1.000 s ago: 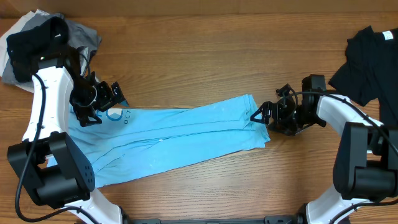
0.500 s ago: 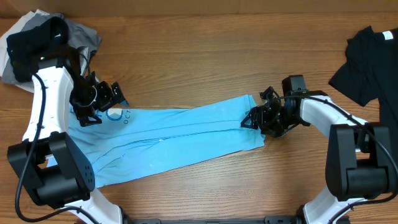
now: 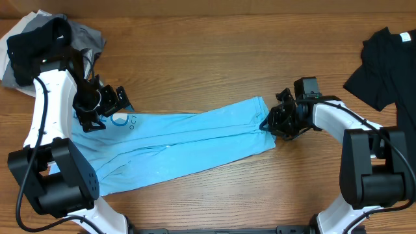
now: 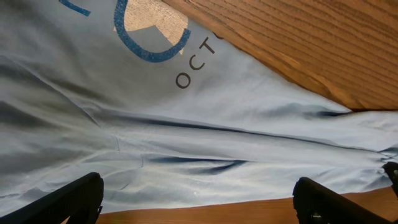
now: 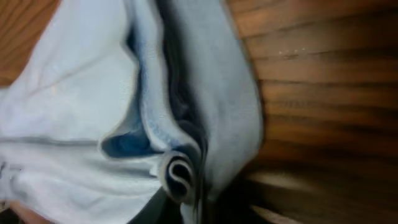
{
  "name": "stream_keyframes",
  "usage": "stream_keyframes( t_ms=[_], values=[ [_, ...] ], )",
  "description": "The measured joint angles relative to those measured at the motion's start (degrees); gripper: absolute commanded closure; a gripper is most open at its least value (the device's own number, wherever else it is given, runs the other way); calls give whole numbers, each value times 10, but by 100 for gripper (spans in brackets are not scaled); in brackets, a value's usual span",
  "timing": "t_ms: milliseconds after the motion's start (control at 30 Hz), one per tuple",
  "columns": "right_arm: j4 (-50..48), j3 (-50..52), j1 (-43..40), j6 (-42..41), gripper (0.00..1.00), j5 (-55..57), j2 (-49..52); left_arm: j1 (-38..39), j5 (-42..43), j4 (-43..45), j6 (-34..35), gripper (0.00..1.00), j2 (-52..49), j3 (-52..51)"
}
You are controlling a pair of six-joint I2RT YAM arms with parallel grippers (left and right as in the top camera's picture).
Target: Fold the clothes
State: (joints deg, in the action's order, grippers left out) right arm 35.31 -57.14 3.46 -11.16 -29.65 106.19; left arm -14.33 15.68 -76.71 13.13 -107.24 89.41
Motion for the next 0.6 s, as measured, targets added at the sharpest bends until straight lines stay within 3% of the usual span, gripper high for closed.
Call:
stream_keyframes(
  t_ms=[200,600],
  values=[
    [11,-5,-12,-45,96,27,1,0,-5,0,0,0,0,0],
    [151,-99,-82,-66,96,128,-5,0,-9,17,0,0,0,-6]
  ],
)
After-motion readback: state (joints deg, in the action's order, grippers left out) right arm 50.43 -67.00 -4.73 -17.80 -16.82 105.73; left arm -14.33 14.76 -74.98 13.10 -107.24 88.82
